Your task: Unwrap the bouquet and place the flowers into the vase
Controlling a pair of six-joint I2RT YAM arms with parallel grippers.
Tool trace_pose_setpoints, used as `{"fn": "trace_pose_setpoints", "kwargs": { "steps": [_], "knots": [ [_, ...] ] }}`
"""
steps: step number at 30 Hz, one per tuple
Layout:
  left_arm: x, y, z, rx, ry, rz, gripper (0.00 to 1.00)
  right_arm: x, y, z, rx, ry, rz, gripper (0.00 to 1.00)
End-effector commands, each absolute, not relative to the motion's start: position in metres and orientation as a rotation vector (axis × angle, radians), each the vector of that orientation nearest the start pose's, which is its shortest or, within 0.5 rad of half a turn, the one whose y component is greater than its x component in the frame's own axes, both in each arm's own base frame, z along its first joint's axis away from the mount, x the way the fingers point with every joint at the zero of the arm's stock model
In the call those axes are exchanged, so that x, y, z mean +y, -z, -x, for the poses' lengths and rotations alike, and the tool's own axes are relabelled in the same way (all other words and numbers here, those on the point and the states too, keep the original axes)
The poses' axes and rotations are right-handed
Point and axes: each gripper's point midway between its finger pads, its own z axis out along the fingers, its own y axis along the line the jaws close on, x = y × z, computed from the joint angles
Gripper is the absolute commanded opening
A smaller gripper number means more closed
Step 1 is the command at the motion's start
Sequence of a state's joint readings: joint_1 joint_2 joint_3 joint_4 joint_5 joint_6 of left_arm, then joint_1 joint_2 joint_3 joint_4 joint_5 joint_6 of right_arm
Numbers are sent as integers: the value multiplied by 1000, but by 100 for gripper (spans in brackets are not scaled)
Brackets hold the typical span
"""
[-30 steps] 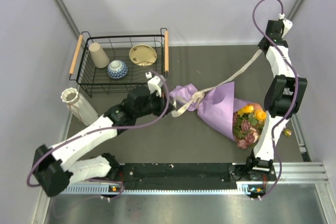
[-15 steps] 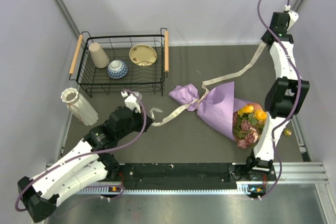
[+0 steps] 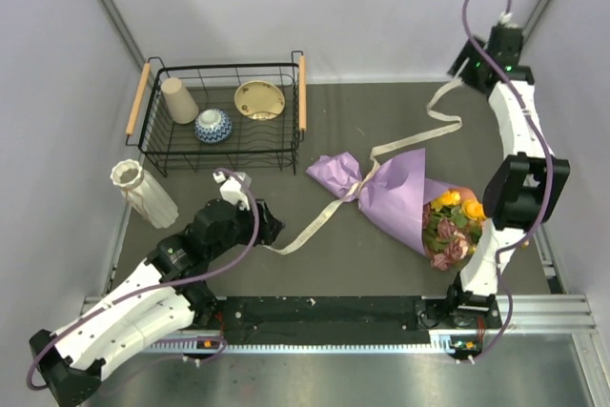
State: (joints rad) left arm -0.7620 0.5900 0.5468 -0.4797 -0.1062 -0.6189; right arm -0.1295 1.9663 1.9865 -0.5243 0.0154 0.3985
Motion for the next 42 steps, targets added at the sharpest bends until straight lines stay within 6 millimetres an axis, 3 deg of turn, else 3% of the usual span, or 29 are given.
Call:
{"fn": "trace_pose_setpoints", "kwargs": {
  "steps": [1,2,3,4,5,6,7,8,9,10,11,13,16,17,18,24,30,31,34,39,42],
  "knots": [
    [-201,-201,-198,2031,781,-157,70,35,-258,-505,2148,-305,-390,72],
    [-211,-213,-205,1984,814,-168,70,55,-254,-497,2162,-350,-367,72],
    [-218,-217,-208,1973,832,-183,71,70,-231,-481,2216,-389,-355,72],
    [-232,-217,-213,1982,860,-215,73,88,-236,-479,2174,-457,-323,72],
    [-243,-222,-216,1967,900,-242,73,125,-249,-461,2149,-615,-267,71],
    [-255,-230,-223,1944,928,-253,71,140,-224,-445,2200,-674,-267,70],
    [-271,-230,-237,1975,932,-263,61,158,-227,-440,2169,-735,-230,69],
    [-284,-232,-240,1985,965,-296,56,182,-232,-422,2167,-789,-174,66],
    [-294,-232,-247,1996,974,-306,52,193,-218,-409,2199,-792,-152,65],
    [-313,-230,-261,2030,980,-324,48,200,-217,-402,2197,-802,-117,65],
    [-322,-226,-268,2054,979,-335,45,204,-217,-399,2177,-795,-79,65],
    [-343,-212,-288,2145,938,-365,40,205,-197,-385,2199,-800,-88,61],
    [-358,-200,-311,2216,857,-377,34,217,-170,-368,2258,-899,-88,33],
    [-361,-198,-316,2215,854,-376,34,218,-164,-363,2273,-914,-91,28],
    [-365,-198,-318,2207,866,-383,34,214,-148,-355,2299,-902,-104,28],
    [-393,-189,-329,2202,937,-443,35,194,-115,-336,2330,-793,-110,29],
    [-407,-137,-351,2257,869,-468,30,162,-83,-311,2380,-657,-188,30],
    [-411,-116,-354,2293,851,-480,26,159,-81,-309,2376,-645,-191,30],
    [-414,-87,-355,2357,838,-483,22,145,-79,-304,2362,-605,-228,32],
    [-415,-66,-345,2397,870,-480,18,123,-76,-304,2360,-554,-268,33],
    [-408,-60,-342,2406,842,-487,16,126,-81,-307,2370,-562,-198,34]
  ]
}}
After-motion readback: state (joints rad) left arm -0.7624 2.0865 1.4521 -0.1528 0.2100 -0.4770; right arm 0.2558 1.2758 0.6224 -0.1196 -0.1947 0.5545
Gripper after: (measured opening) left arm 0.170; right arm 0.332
